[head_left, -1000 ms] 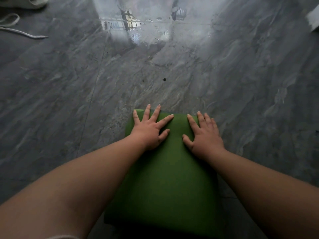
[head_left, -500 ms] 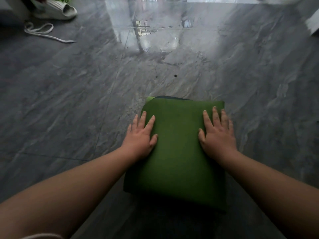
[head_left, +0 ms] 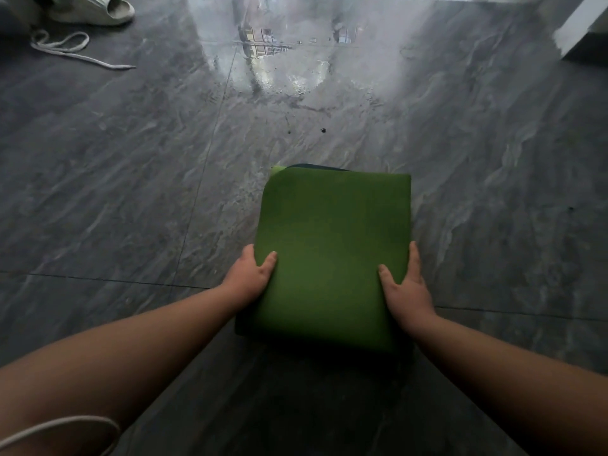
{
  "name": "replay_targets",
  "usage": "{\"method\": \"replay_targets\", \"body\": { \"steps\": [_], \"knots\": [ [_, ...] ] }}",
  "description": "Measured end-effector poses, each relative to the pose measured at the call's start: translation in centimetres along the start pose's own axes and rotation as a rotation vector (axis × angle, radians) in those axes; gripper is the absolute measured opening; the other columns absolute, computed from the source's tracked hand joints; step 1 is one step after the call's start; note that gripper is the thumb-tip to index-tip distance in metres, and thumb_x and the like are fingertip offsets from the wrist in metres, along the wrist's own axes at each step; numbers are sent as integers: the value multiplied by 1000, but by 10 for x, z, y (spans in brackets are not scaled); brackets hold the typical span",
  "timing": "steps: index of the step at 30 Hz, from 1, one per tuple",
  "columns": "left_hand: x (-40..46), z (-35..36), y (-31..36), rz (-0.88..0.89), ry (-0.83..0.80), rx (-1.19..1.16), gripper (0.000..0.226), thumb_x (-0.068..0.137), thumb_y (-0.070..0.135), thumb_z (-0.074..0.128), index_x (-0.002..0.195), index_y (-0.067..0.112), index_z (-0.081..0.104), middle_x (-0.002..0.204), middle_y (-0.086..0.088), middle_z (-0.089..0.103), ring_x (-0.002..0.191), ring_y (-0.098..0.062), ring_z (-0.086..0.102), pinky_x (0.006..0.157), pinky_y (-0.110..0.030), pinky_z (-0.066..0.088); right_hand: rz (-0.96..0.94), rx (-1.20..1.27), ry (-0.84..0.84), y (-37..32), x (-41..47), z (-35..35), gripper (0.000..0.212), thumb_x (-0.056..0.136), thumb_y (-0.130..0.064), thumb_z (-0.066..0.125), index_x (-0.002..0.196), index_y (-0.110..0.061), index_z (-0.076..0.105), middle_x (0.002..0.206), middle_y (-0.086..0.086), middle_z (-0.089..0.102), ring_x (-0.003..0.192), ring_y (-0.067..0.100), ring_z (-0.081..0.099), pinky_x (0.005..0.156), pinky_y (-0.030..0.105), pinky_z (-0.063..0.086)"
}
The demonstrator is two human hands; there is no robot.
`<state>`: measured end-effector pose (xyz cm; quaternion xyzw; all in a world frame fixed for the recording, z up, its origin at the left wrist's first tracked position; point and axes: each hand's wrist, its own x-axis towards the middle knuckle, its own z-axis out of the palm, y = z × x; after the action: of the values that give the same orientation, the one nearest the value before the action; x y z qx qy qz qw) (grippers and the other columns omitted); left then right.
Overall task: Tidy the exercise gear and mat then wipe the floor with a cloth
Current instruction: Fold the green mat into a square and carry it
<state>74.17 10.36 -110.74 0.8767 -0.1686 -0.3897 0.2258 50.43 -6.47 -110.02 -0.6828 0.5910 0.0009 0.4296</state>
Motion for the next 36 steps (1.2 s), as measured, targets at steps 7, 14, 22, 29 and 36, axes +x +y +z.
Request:
{"method": "replay_targets", "body": {
  "steps": [7, 14, 22, 29, 36],
  "knots": [
    [-2, 4, 5, -37, -3, -58, 68, 98, 53, 45, 150, 14, 25, 145, -15, 48, 129, -35, 49, 107, -41, 39, 67, 50, 11, 6, 7, 1, 73, 99, -46, 47, 153, -47, -1, 149, 16, 40, 129, 38, 46, 106, 43, 37],
    [-9, 9, 13, -89, 35, -176, 57, 99, 49, 45, 142, 11, 38, 136, -13, 55, 121, -32, 54, 102, -40, 42, 21, 166, -24, 12, 16, -12, 73, 96, -44, 54, 155, -41, 10, 148, 9, 45, 131, 31, 47, 111, 45, 37],
    [-102, -44, 69, -34, 99, -222, 47, 101, 41, 46, 137, 11, 43, 126, -7, 57, 116, -25, 55, 95, -31, 40, -42, 366, -12, -42, -54, -99, 49, 101, -31, 52, 148, -27, 37, 138, -4, 54, 120, 13, 54, 104, 35, 45],
    [-253, -153, 181, 47, 181, -219, 52, 102, 36, 46, 146, 12, 34, 138, -11, 53, 123, -27, 52, 106, -40, 41, -88, 326, -40, -150, -167, -244, 51, 102, -40, 45, 150, -30, 33, 144, -3, 49, 127, 16, 49, 109, 39, 40],
    [-408, -283, 331, 139, 119, -160, 55, 100, 44, 44, 147, 18, 33, 139, -10, 52, 123, -29, 53, 106, -51, 42, -113, 280, 93, -275, -306, -417, 47, 104, -35, 42, 149, -24, 32, 138, -3, 49, 121, 14, 48, 100, 27, 37]
  ]
}}
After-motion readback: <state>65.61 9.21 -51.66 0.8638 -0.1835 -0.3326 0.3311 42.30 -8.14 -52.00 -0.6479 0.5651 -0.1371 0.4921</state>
